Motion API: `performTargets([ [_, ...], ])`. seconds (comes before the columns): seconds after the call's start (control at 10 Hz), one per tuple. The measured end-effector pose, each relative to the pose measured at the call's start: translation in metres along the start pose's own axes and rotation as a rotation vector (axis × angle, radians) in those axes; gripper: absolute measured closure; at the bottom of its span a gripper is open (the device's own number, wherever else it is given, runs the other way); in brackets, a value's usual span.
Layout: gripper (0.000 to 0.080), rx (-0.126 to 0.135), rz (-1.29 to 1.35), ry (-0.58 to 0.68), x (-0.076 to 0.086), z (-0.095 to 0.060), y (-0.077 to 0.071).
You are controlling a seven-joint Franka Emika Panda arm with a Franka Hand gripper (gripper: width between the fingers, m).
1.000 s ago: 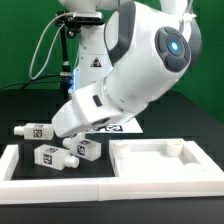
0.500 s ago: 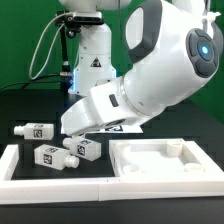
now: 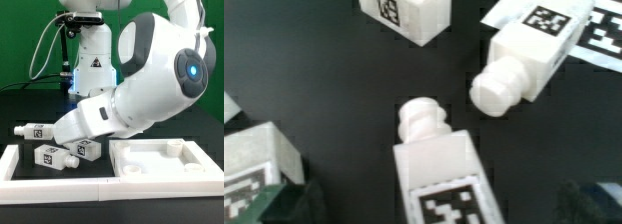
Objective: Assemble one leg
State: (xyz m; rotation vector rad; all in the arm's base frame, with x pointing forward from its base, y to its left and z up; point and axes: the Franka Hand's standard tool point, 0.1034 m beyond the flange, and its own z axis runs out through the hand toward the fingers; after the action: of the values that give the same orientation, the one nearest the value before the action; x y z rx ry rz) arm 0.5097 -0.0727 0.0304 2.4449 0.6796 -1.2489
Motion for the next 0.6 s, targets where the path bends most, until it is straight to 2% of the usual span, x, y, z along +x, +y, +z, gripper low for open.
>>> performTargets([
  [0.5,0.0150,-0.004,0.000,0.010,0.0078,0.0094,-0.0016],
  [0.6,0.0276,-0.004,0.000,0.010,0.0078,0.0096,-0.0016],
])
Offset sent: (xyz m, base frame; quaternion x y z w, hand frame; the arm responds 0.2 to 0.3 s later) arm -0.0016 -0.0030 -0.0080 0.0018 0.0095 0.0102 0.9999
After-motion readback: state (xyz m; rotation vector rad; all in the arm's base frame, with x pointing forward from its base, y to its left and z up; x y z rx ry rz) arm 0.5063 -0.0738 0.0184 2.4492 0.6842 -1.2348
